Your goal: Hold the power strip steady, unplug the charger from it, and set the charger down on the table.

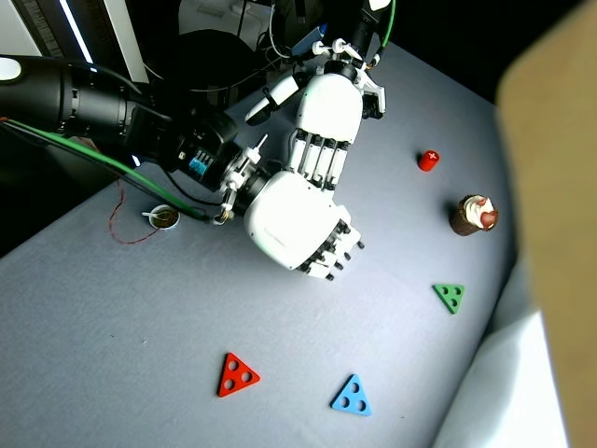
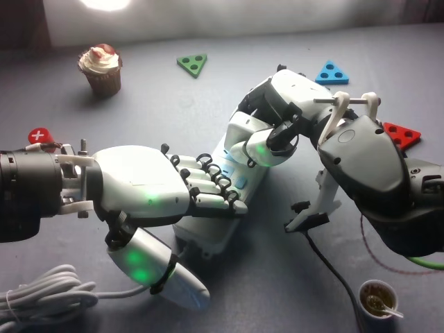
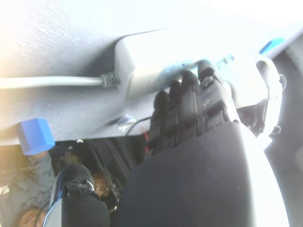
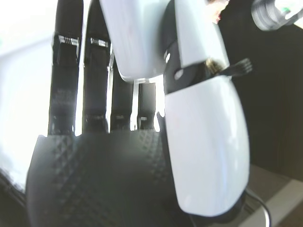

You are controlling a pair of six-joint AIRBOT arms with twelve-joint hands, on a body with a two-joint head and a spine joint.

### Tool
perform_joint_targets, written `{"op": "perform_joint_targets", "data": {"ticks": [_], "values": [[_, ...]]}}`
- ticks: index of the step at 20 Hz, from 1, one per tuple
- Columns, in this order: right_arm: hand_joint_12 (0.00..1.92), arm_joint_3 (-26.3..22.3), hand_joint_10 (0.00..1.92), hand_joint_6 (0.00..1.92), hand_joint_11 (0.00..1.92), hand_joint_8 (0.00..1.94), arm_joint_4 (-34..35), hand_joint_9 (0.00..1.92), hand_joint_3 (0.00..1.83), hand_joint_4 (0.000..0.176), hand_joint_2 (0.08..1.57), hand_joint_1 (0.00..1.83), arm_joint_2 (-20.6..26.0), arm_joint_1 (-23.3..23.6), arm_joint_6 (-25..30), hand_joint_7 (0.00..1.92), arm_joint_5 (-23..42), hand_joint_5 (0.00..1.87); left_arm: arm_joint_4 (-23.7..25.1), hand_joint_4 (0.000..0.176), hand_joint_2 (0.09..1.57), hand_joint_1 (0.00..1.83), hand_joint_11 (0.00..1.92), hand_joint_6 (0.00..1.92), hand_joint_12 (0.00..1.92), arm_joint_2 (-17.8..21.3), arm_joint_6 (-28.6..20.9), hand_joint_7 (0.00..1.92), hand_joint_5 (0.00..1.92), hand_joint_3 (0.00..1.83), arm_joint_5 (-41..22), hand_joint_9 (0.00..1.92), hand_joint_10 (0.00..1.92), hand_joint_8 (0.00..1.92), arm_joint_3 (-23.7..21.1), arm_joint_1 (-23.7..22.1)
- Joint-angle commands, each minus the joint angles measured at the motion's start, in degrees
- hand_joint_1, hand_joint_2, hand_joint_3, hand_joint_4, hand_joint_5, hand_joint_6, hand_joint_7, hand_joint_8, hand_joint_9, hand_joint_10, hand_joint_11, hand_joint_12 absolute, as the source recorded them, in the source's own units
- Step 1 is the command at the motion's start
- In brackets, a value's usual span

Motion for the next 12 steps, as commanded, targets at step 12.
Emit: {"op": "perform_joint_targets", "data": {"ticks": [12], "values": [[0.83, 1.1, 1.1, 0.88, 0.78, 0.62, -10.7, 0.98, 0.0, 0.0, 1.07, 1.39, 1.9, 3.1, 0.3, 1.14, 1.6, 1.02, 0.1, 0.0, 0.96, 0.0, 0.09, 0.0, 0.09, -1.1, -0.8, 0.14, 0.11, 0.0, -0.9, 0.14, 0.0, 0.0, 0.4, 0.1]]}}
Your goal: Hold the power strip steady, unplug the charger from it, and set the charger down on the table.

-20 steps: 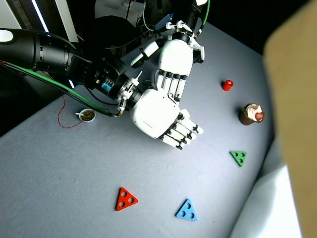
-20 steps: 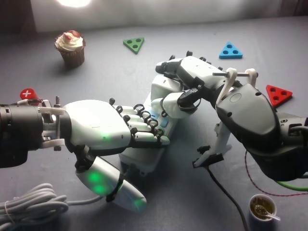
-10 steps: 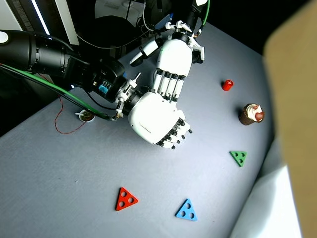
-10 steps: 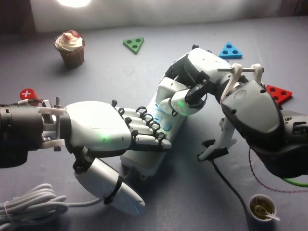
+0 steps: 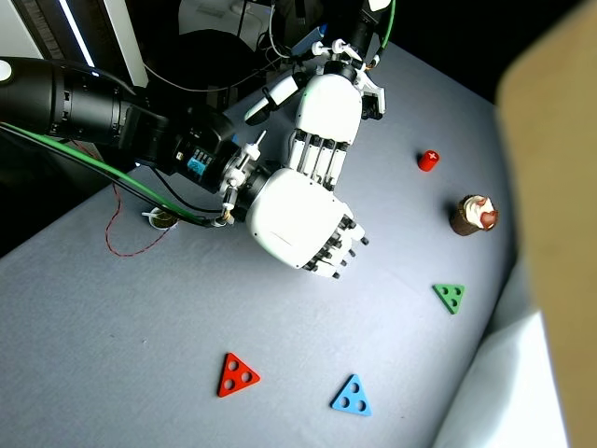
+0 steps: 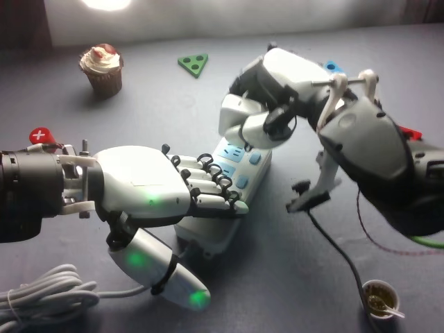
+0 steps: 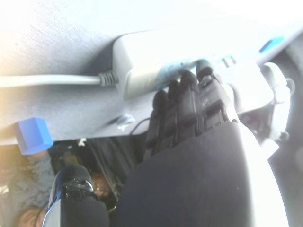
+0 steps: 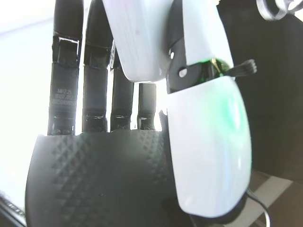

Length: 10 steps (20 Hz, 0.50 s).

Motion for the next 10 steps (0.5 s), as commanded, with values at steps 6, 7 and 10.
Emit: {"op": "perform_joint_targets", "data": {"ticks": [6, 7, 10], "values": [[0.77, -1.9, 1.08, 0.86, 0.82, 0.58, -12.7, 1.0, 0.0, 0.0, 1.06, 1.39, 6.6, 2.0, 0.6, 1.16, 3.8, 1.02, 0.4, 0.0, 0.96, 0.0, 0.09, 0.0, 0.08, -0.8, -1.1, 0.13, 0.1, 0.0, -0.9, 0.13, 0.0, 0.0, 0.2, 0.2], [0.77, -2.4, 1.08, 0.86, 0.83, 0.58, -16.1, 1.0, 0.0, 0.0, 1.06, 1.39, 8.0, 1.6, 0.3, 1.16, 3.3, 1.02, 0.4, 0.0, 0.96, 0.0, 0.08, 0.0, 0.08, -0.8, -1.1, 0.12, 0.09, 0.0, -0.9, 0.12, 0.0, 0.0, 0.2, 0.1], [0.76, -4.1, 1.1, 0.9, 0.83, 0.58, -28.1, 0.99, 0.0, 0.0, 1.07, 1.39, 11.3, 0.3, -7.4, 1.16, -1.0, 1.0, 0.4, 0.0, 0.95, 0.0, 0.1, 0.01, 0.09, -0.7, -1.1, 0.13, 0.11, 0.0, -1.0, 0.14, 0.01, 0.01, 0.2, 0.1]]}}
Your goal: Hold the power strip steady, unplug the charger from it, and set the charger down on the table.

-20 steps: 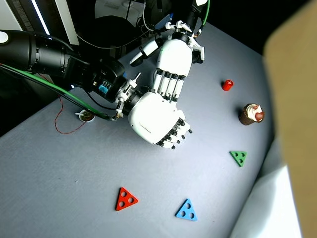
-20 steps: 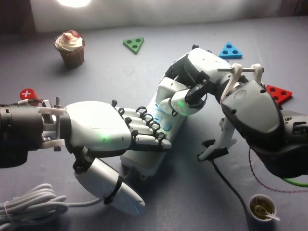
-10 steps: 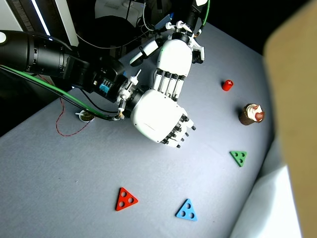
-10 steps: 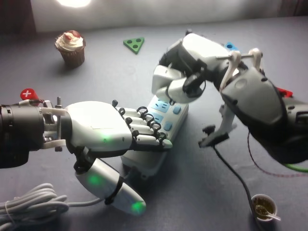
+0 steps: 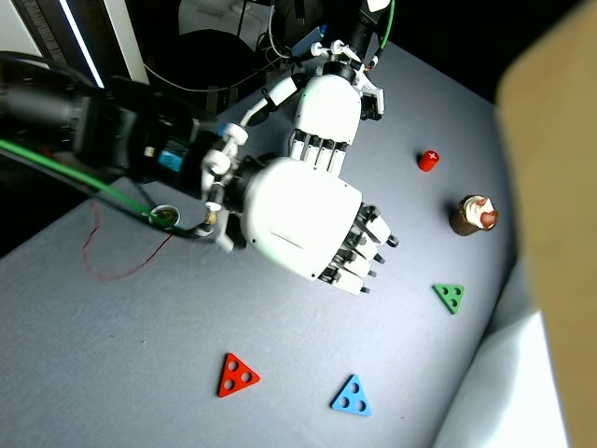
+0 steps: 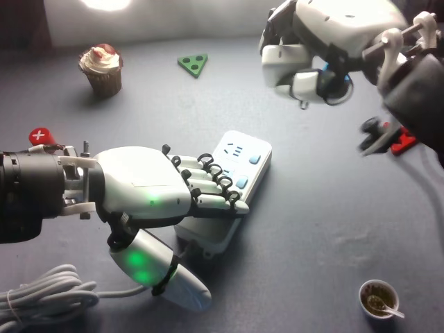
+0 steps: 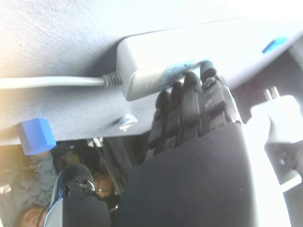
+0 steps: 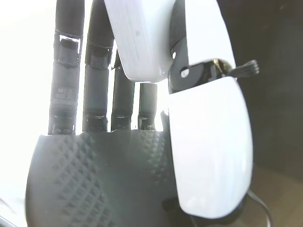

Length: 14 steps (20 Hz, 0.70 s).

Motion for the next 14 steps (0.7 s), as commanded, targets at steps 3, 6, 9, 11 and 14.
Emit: {"op": "perform_joint_targets", "data": {"ticks": [3, 6, 9, 11, 14], "values": [[0.74, -0.8, 1.07, 0.9, 0.85, 0.56, -17.2, 1.01, 0.0, 0.0, 1.06, 1.39, 2.3, -2.1, -3.8, 1.17, 2.5, 0.99, -0.5, 0.0, 0.95, 0.0, 0.09, 0.0, 0.08, -0.6, -0.5, 0.13, 0.11, 0.0, -1.1, 0.13, 0.0, 0.0, 0.2, 0.1], [0.73, 0.9, 1.05, 0.88, 0.85, 0.5, -32.0, 1.03, 0.0, 0.0, 1.06, 1.39, 2.5, -4.4, -4.2, 1.2, 2.4, 1.01, -0.5, 0.0, 0.96, 0.0, 0.12, 0.01, 0.09, -0.3, -0.5, 0.14, 0.12, 0.0, -1.2, 0.15, 0.01, 0.01, 0.2, 0.1], [0.71, 2.1, 1.02, 0.85, 0.87, 0.46, -41.1, 1.04, 0.0, 0.0, 1.05, 1.39, 2.4, -5.3, -4.2, 1.22, 1.8, 1.02, -0.6, 0.0, 0.96, 0.0, 0.09, 0.0, 0.08, -0.3, -0.6, 0.13, 0.11, 0.0, -1.2, 0.14, 0.0, 0.0, 0.2, 0.1], [0.7, 2.3, 1.06, 0.87, 0.85, 0.55, -46.9, 1.02, 0.0, 0.0, 1.06, 1.39, 2.6, -5.7, -4.2, 1.18, 1.4, 1.01, -0.6, 0.0, 0.96, 0.0, 0.08, 0.0, 0.07, -0.3, -0.6, 0.12, 0.1, 0.0, -1.2, 0.13, 0.0, 0.0, 0.2, 0.1], [0.7, 2.4, 1.05, 0.84, 0.84, 0.54, -54.0, 1.02, 0.0, 0.0, 1.06, 1.39, 3.1, -6.7, -4.2, 1.19, 0.5, 1.02, -0.6, 0.0, 0.96, 0.0, 0.09, 0.0, 0.07, -0.3, -0.6, 0.13, 0.09, 0.0, -1.2, 0.13, 0.0, 0.0, 0.1, 0.1]]}}
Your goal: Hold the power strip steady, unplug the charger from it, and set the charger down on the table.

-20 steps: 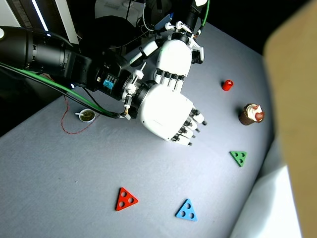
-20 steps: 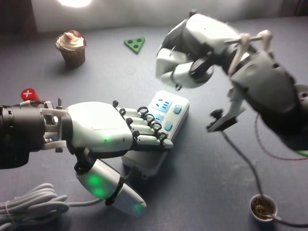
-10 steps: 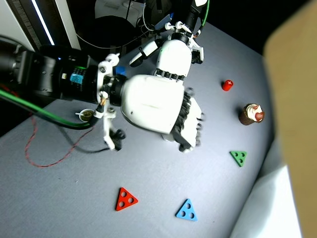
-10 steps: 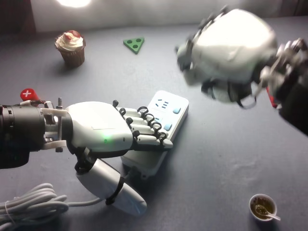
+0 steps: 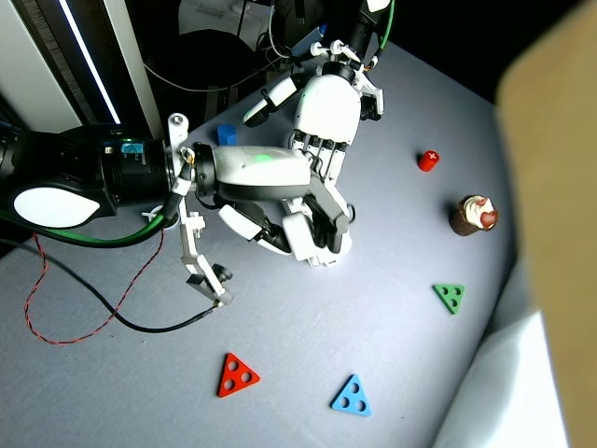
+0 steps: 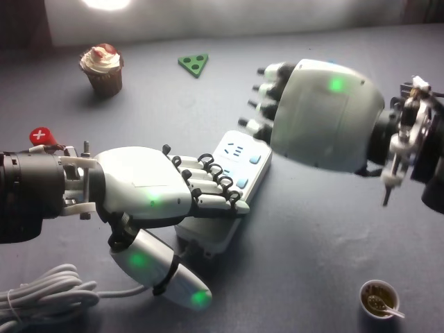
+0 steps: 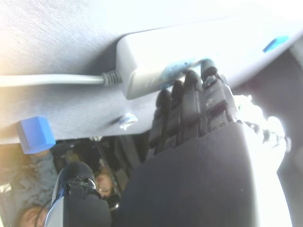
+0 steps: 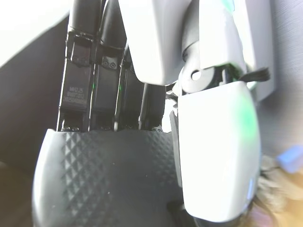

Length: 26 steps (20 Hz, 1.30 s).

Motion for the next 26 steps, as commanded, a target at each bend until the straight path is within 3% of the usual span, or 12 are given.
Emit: {"op": "perform_joint_targets", "data": {"ticks": [1, 7, 11, 12, 16, 18, 21, 24, 25, 26], "values": [[0.71, -0.1, 1.06, 0.83, 0.85, 0.54, -0.7, 1.02, 0.0, 0.0, 1.05, 1.39, 1.1, 0.1, -0.8, 1.19, 5.8, 1.03, -0.6, 0.0, 0.96, 0.0, 0.09, 0.0, 0.07, -0.4, -0.5, 0.13, 0.09, 0.0, -1.1, 0.13, 0.0, 0.0, 0.1, 0.1], [0.82, -0.1, 1.1, 0.82, 0.79, 0.56, -7.3, 0.99, 0.0, 0.0, 1.06, 1.39, 2.5, -1.8, -0.8, 1.19, 3.0, 1.03, -0.5, 0.0, 0.96, 0.0, 0.08, 0.0, 0.06, -0.3, -0.5, 0.11, 0.09, 0.0, -1.1, 0.11, 0.0, 0.0, 0.1, 0.1], [0.77, -0.1, 1.05, 0.83, 0.86, 0.63, -8.0, 1.02, 0.0, 0.0, 1.06, 1.39, 2.7, -2.5, -0.8, 1.16, 1.1, 1.01, -0.5, 0.0, 0.96, 0.0, 0.09, 0.0, 0.07, -0.3, -0.5, 0.12, 0.09, 0.0, -1.1, 0.12, 0.0, 0.0, 0.1, 0.0], [0.73, -0.1, 0.93, 0.75, 0.93, 0.55, -8.1, 1.11, 0.0, 0.0, 1.04, 1.39, 2.7, -2.8, -0.8, 1.2, 0.2, 1.06, -0.5, 0.0, 0.95, 0.0, 0.08, 0.0, 0.06, -0.3, -0.5, 0.12, 0.08, 0.0, -1.1, 0.12, 0.0, 0.0, 0.1, 0.0], [0.68, 0.0, 0.81, 0.6, 1.02, 0.48, -8.9, 1.2, 0.0, 0.0, 1.01, 1.39, 2.7, -4.0, -0.8, 1.22, -0.1, 1.16, -0.4, 0.0, 0.96, 0.0, 0.09, 0.0, 0.06, -0.3, -0.5, 0.12, 0.09, 0.0, -1.1, 0.12, 0.0, 0.0, 0.1, 0.0], [0.63, 0.1, 0.88, 0.73, 1.04, 0.58, -9.4, 1.14, 0.0, 0.0, 1.03, 1.4, 2.7, -4.6, -0.6, 1.15, -0.8, 1.08, -0.4, 0.0, 0.96, 0.0, 0.1, 0.01, 0.07, -0.3, -0.5, 0.13, 0.1, 0.0, -1.1, 0.13, 0.01, 0.01, 0.1, -0.1], [0.6, 0.5, 1.0, 0.96, 0.97, 0.58, -9.4, 1.07, 0.0, 0.0, 1.07, 1.39, 2.7, -5.1, -0.1, 1.13, -1.5, 0.96, -0.4, 0.0, 0.96, 0.0, 0.07, 0.0, 0.06, -0.3, -0.5, 0.11, 0.08, 0.0, -1.2, 0.11, 0.0, 0.0, 0.1, -0.1], [0.57, 0.9, 1.09, 1.05, 0.92, 0.63, -10.1, 1.0, 0.0, 0.0, 1.08, 1.38, 2.7, -5.7, -0.1, 1.1, -1.4, 0.93, -0.4, 0.0, 0.96, 0.0, 0.09, 0.01, 0.06, -0.3, -0.5, 0.13, 0.1, 0.0, -1.2, 0.12, 0.01, 0.01, 0.2, -0.1], [0.57, 1.3, 0.46, 1.08, 0.88, 0.72, -10.3, 0.98, 0.0, 0.0, 1.09, 1.26, 2.4, -5.9, -0.1, 1.1, -1.4, 0.94, -0.4, 0.0, 0.96, 0.0, 0.09, 0.01, 0.06, -0.3, -0.5, 0.13, 0.1, 0.0, -1.2, 0.12, 0.01, 0.01, 0.2, -0.1], [0.55, 2.0, 0.17, 1.11, 0.87, 0.76, -10.3, 1.03, 0.0, 0.0, 1.11, 1.24, 1.7, -5.9, -0.1, 1.09, -1.3, 0.92, -0.4, 0.0, 0.96, 0.0, 0.09, 0.01, 0.06, -0.3, -0.5, 0.13, 0.11, 0.0, -1.2, 0.12, 0.01, 0.01, 0.2, -0.1]]}}
